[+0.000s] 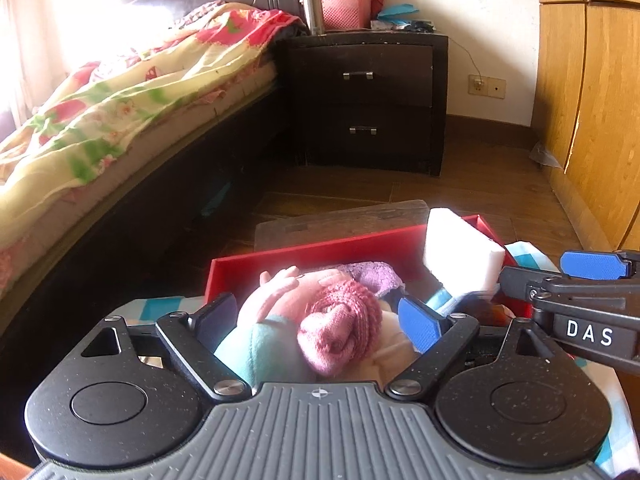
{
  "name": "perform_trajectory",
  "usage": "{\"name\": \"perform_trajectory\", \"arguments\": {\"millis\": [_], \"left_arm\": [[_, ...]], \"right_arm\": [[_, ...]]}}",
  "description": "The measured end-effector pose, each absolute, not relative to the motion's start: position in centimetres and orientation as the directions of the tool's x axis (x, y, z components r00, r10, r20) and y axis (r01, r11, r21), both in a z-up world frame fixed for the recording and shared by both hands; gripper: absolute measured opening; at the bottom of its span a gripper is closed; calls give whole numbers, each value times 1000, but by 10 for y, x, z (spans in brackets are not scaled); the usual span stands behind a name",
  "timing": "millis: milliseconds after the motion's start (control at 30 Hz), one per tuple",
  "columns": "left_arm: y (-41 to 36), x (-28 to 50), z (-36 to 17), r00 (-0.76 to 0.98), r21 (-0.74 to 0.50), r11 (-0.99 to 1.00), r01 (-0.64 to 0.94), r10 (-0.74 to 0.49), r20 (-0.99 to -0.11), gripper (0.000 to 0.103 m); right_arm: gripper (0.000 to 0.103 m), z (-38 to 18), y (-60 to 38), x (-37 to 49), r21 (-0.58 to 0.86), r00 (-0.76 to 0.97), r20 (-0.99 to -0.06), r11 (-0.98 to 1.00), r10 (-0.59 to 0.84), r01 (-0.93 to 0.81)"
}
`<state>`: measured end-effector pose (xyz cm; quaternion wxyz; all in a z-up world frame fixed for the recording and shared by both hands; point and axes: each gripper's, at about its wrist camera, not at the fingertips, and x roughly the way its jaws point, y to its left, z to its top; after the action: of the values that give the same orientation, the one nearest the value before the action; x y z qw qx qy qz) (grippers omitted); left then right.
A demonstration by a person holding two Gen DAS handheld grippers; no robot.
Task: Organize soft objects
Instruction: 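Open the left tool over the box while the right tool releases the sock inside, then move the left tool toward the beige sponge while the right tool reaches the white towel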
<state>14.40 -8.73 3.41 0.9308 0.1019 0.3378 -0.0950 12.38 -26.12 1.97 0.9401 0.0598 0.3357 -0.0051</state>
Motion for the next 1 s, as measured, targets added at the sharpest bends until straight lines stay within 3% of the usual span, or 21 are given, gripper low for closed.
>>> {"name": "perform_trajectory", "arguments": {"millis": [300, 700, 1000], "left_arm": [[-63, 110, 42, 714, 52, 959, 279, -171, -679, 86], [-37, 48, 39, 654, 11, 940, 340, -228, -721, 86], [8, 29, 41, 623, -74, 949, 307, -259, -738, 86]], "right_arm": [[35, 24, -259, 85, 110, 774, -631, 994, 51, 24], [36, 1, -228, 47, 106, 692, -709, 990, 140, -91], [45, -39, -186, 63, 96, 575, -790, 970, 211, -224]]}}
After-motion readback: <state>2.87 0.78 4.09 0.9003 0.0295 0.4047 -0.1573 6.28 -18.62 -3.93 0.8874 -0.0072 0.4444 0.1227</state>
